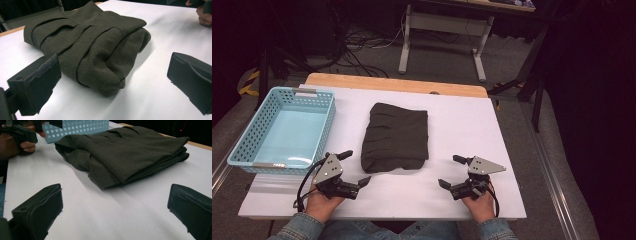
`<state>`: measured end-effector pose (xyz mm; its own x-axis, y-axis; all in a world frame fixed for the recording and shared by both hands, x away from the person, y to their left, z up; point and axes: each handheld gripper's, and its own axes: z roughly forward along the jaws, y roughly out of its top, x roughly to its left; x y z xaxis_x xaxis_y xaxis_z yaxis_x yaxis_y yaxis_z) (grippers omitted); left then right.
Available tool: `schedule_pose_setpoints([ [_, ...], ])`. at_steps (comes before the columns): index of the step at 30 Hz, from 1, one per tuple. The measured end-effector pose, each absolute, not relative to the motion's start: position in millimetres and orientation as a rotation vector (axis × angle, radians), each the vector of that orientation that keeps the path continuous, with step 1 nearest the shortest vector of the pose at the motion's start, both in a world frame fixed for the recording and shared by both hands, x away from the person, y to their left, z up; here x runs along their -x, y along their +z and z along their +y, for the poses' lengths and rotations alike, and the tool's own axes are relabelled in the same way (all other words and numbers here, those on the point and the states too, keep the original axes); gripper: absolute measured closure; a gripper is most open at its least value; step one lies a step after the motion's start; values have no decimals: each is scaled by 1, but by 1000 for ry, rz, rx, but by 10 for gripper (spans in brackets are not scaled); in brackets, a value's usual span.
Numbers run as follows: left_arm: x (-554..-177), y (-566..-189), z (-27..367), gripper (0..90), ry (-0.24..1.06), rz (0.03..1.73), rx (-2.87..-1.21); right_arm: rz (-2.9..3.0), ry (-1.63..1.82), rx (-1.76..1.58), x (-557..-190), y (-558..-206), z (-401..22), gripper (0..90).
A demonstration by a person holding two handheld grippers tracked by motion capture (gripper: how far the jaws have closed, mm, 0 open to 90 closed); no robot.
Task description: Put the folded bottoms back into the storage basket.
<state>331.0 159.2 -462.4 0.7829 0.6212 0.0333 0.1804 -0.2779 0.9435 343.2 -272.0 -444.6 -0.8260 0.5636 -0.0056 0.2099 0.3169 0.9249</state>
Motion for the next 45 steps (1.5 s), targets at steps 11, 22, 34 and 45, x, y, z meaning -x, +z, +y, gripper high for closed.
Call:
schedule_pose_setpoints([
  [11, -333, -455, 157, 0, 451, 586, -1829, 2264, 1509, -710, -344, -446, -272, 7],
  [22, -338, -446, 156, 0, 441, 601, -1850, 2272, 1512, -713, -344, -447, -273, 7],
  [34, -353, -431, 150, 9, 376, 624, -1896, 2277, 1507, -714, -344, -448, -272, 7],
  [45, -370, -419, 140, 17, 351, 637, -1958, 2284, 1505, -710, -345, -448, -271, 7],
])
